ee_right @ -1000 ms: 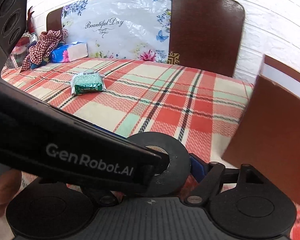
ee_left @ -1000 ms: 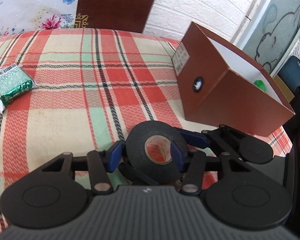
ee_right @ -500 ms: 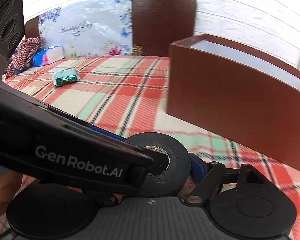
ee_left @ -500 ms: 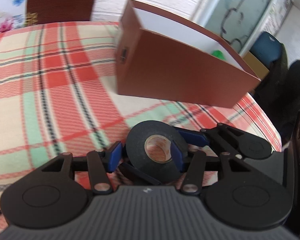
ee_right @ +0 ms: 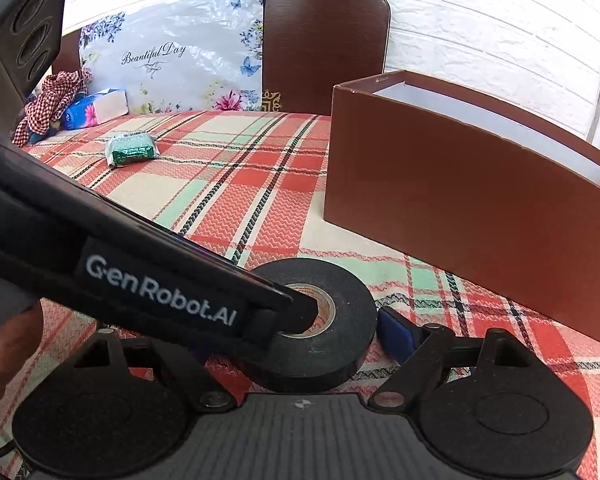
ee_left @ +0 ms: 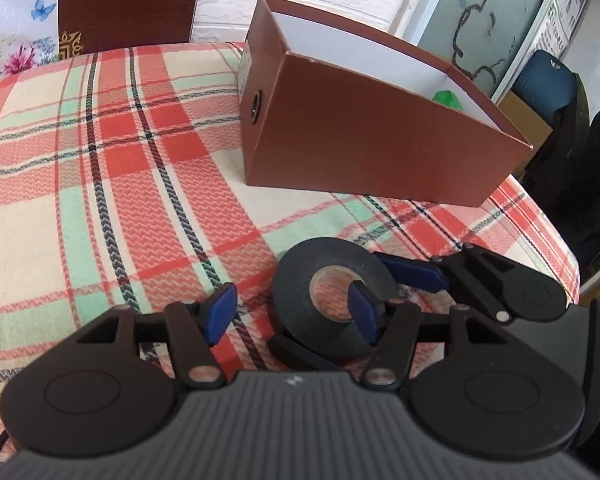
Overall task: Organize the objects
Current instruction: 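Lift the black tape with the left gripper over the brown box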
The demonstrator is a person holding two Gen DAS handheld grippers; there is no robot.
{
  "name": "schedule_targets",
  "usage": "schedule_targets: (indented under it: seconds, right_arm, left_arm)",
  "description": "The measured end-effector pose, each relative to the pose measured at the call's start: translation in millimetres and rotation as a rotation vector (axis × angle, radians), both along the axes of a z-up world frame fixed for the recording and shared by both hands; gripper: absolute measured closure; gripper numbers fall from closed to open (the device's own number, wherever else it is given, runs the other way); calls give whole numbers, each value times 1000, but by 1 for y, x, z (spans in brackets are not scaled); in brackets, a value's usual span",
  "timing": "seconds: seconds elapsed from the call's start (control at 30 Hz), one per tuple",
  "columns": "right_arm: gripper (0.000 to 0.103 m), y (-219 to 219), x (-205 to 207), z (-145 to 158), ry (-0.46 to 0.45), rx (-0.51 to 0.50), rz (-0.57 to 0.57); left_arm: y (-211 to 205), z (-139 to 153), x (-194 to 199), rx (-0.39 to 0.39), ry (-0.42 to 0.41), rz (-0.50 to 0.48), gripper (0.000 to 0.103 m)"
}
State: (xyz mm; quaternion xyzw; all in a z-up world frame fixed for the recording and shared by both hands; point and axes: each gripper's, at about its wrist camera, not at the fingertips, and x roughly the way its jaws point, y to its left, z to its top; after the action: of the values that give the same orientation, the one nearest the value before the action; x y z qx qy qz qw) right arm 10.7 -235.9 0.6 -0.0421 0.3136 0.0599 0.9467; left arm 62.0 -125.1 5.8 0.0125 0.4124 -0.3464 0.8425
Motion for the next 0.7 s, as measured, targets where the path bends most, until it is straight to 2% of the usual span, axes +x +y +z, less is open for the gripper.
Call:
schedule_targets:
  seconds: [0.3,0.6,0.63,0.7]
  right_arm:
    - [18,-4,-8,0,-3,12,-7]
    - [16,1,-6,-1,-4,-11,0]
    - [16,1,-6,-1,-4,-11,1]
    - [18,1,-5,-1,-1,-9,2]
  left_arm:
    - [9,3,4,-8,16,28,39]
    - [-5,-1,6,22,5,-18,41]
    - [-6,-2,7,22,4,-23,43]
    - [-10,-3,10,29,1,-37,67]
